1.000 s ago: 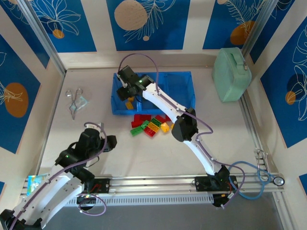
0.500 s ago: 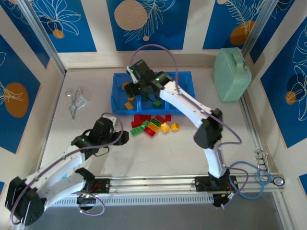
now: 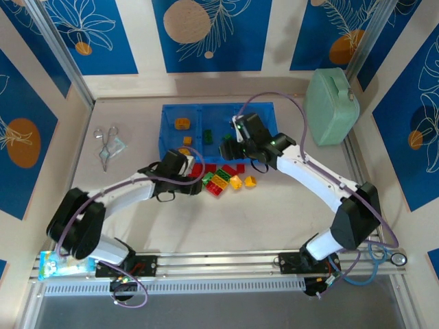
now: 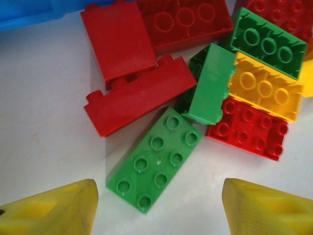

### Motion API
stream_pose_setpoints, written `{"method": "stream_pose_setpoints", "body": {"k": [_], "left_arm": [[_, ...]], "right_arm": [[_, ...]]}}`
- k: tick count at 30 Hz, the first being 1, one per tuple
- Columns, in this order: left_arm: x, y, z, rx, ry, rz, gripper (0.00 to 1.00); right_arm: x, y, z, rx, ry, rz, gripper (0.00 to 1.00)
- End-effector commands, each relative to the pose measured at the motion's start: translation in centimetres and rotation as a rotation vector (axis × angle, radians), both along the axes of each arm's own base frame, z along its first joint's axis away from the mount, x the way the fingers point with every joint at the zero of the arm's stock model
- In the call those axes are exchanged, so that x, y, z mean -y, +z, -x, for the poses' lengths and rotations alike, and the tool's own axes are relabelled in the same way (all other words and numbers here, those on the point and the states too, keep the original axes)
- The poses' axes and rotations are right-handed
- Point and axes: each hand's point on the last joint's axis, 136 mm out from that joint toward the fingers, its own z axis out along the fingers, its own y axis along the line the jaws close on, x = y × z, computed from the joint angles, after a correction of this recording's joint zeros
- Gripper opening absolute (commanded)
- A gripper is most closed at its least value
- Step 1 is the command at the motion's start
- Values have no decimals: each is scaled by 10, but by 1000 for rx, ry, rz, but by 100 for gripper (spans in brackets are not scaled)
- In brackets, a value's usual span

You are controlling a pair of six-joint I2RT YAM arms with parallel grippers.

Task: Sort the legos into containers by color
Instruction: Pick up the lego from the center of the table.

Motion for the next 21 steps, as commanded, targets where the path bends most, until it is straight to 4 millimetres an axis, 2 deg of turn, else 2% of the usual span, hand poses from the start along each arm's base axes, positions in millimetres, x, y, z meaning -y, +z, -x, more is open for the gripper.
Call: {"method": "stream_pose_setpoints", "body": {"k": [1,7,15,17,21], "left_arm": [[11,-1,-12,22,-56,-24,68],[11,-22,-16,-17,-59,-71,67],[20,-43,-1,-52,-110,-163,61],[24,-48,6,-56,-131,-191,57],[24,-51,16,-57,-147,-244,42]], "right_arm": [[12,6,8,8,-41,-75,73],[44,-13,26,-25,-103,-107,73],[63,-25,37,-44,-149,-138,73],[65,-27,37,-47,-155,-142,72],[67,-29,38,-47,-162,-146,72]]}}
